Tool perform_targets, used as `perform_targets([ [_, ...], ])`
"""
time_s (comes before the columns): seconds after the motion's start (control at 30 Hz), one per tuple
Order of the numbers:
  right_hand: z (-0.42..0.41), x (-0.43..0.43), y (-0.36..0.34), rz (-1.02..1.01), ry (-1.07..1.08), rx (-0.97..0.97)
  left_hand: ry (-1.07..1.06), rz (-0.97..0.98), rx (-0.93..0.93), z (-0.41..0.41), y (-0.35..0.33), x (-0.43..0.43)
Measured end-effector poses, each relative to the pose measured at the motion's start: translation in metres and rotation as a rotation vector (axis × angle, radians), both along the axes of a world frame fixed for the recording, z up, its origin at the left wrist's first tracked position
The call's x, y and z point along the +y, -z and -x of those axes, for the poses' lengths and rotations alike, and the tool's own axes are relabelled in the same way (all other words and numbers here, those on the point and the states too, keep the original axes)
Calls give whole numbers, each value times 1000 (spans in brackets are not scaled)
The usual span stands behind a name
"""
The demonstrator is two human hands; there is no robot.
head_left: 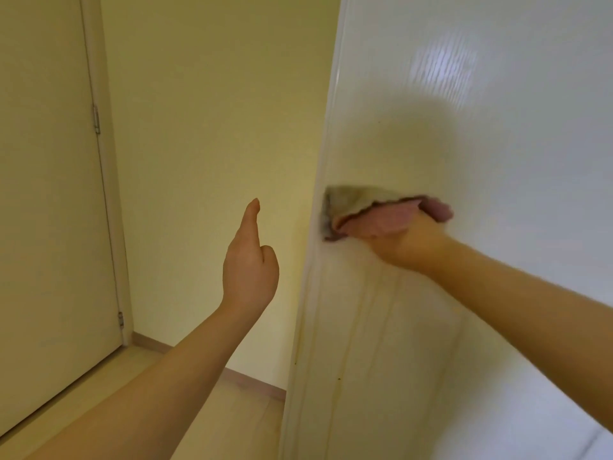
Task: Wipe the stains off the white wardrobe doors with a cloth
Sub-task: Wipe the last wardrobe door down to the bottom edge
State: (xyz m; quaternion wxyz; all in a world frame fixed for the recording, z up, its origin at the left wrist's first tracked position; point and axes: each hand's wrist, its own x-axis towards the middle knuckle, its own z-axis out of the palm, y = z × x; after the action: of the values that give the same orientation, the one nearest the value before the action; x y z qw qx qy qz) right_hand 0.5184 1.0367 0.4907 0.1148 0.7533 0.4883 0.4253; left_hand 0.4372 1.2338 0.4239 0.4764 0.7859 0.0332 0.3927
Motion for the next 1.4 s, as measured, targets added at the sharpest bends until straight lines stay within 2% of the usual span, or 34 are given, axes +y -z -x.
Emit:
perform_targets([
  [0.03,-9,-9,-24,-111,39,-153,3,5,4,0,0,-2],
  [0.13,-5,-16,-66,-498,75,-74,34,12,21,-4,5,-14],
  [0.17,-2,-13,-60,-468,55,-141,46,7,31,-5,7,-19],
  [0.23,7,-15,-20,-225,-1,-250,70,-7,42,-5,9,-27],
  [0.3,22,-31,15,56,30,-121,91,-25,36,-5,6,-31],
  [0.33,30,-35,11,155,63,-63,103,-29,20,-6,1,-34],
  [0.37,33,-38,-1,159,140,-55,101,-30,9,-6,-1,-34],
  [0.4,28,-43,-23,169,239,-256,98,-34,0,-7,-4,-35],
  [0.47,13,-57,-70,-125,475,-157,94,-38,-29,-8,-9,-38],
  [0.5,11,-63,-83,-280,466,-138,94,-35,-39,-9,-9,-39],
  [0.53,17,-57,-86,-470,316,-17,100,-36,-41,-10,-9,-41],
  [0.57,16,-50,-75,-494,233,-91,106,-36,-38,-9,-8,-44],
  [0.63,11,-49,-28,-287,98,-195,119,-48,-42,-8,-5,-48],
  [0.7,24,-49,27,-171,57,-3,128,-85,-70,-5,-5,-52],
  [0.73,35,-48,43,-187,11,105,123,-104,-93,-6,-5,-53],
  [0.77,46,-46,48,-291,-22,203,113,-124,-121,-6,-6,-53],
  [0.87,70,-35,31,-806,-140,867,139,-267,-235,-7,-13,-58],
  [0.97,84,-28,1,-1006,-266,1192,404,-373,-285,-3,-19,-67],
  [1.03,89,-29,-12,-1058,-413,1426,601,-246,-242,3,-27,-69],
  [1.1,90,-34,-18,-1125,-522,1604,768,-12,-136,9,-34,-68],
  [1.2,91,-37,-20,-1239,-592,1730,880,142,115,14,-43,-62],
  [1.3,90,-38,-17,-1340,-574,1638,821,287,271,15,-48,-62],
  [1.4,96,-28,-4,-1335,-405,1181,853,673,383,22,-51,-73],
])
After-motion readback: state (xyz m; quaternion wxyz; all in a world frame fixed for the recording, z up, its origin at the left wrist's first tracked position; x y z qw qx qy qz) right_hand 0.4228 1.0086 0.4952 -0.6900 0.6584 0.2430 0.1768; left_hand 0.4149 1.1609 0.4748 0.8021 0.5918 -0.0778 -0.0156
